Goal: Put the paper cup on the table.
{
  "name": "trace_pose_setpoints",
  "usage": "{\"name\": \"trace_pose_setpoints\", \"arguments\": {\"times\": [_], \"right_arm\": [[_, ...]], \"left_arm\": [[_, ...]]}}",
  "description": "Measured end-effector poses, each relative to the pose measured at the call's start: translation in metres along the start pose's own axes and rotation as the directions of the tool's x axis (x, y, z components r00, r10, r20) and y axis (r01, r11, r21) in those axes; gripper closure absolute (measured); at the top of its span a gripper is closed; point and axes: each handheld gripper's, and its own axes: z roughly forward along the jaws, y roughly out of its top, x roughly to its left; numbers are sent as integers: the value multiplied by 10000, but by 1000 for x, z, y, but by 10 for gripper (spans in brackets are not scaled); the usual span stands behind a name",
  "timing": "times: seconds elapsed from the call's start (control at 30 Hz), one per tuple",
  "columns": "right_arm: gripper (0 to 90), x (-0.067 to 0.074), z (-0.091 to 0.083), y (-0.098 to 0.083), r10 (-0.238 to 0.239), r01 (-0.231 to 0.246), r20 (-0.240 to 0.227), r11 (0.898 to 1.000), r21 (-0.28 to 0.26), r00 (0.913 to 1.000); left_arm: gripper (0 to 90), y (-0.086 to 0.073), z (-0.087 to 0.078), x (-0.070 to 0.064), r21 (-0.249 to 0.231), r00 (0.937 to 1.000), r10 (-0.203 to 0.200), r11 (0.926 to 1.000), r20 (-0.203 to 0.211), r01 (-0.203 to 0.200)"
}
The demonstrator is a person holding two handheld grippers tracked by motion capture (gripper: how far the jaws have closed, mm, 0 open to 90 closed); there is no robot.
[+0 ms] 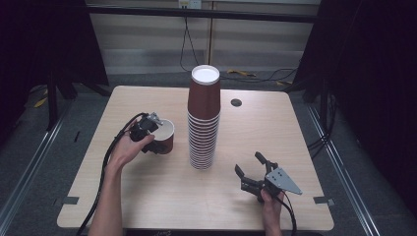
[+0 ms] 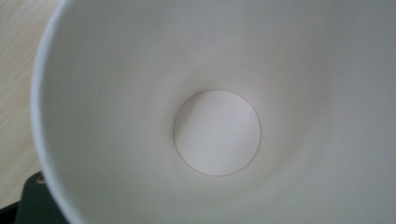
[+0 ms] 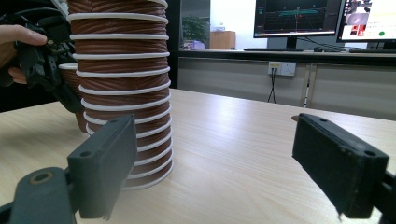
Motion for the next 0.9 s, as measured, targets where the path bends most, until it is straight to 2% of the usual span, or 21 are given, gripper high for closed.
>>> {"name": "trace_pose_setpoints", "arguments": {"times": [0.07, 0.1, 0.13, 0.2, 0.27, 0.3, 0.33, 0.37, 0.43, 0.57, 0.6, 0.7, 0.77, 0.83, 0.9], "right_arm": [[135, 0, 0, 0, -1, 1, 0, 10000, 2, 10000], [135, 0, 0, 0, 0, 0, -2, 10000, 1, 10000], [135, 0, 0, 0, 0, 0, -4, 10000, 2, 10000], [136, 0, 0, 0, 0, 0, -4, 10000, 1, 10000], [135, 0, 0, 0, 1, -1, -5, 10000, 2, 10000], [135, 0, 0, 0, -2, 2, -4, 10000, 0, 10000], [135, 0, 0, 0, 0, 0, -3, 10000, 0, 10000], [135, 0, 0, 0, 1, -1, -4, 10000, 2, 10000], [136, 0, 0, 0, -3, 3, -2, 10000, 0, 10000], [136, 0, 0, 0, 0, 0, -4, 10000, 2, 10000], [135, 0, 0, 0, 0, 0, -2, 10000, 2, 10000], [136, 0, 0, 0, 0, 0, -2, 10000, 2, 10000], [136, 0, 0, 0, -2, 2, -1, 10000, 0, 10000], [135, 0, 0, 0, -2, 2, -1, 10000, 2, 10000], [135, 0, 0, 0, 0, 0, 0, 10000, 2, 10000]], "left_arm": [[158, -3, 2, 0, -98, 9996, -250, 9996, 163, 252], [159, -5, 1, 2, 20, 9996, -216, 9998, 191, 215], [159, -7, 2, 1, -96, 9989, -445, 9990, 165, 446], [159, -11, 2, 3, -119, 9994, -281, 9995, 191, 283], [160, -16, 1, 2, -355, 9981, -559, 9978, 270, 569], [160, -17, 1, 0, -602, 9962, -827, 9946, 285, 842], [160, -19, 0, -1, -676, 9957, -880, 9937, 286, 897], [160, -20, -2, 1, -577, 9973, -680, 9959, 281, 695], [159, -23, -4, -1, -893, 9949, -972, 9911, 274, 992], [160, -30, -11, -4, -1139, 9960, -897, 9895, 28, 894], [159, -31, -13, -6, -1296, 9952, -976, 9869, -65, 959], [159, -36, -16, -8, -1682, 9943, -1060, 9801, 84, 1059], [160, -39, -16, -10, -2390, 9924, -1225, 9633, 139, 1223], [161, -42, -16, -12, -2638, 9915, -1287, 9559, 186, 1290], [159, -45, -17, -14, -2670, 9918, -1280, 9559, -23, 1227]]}}
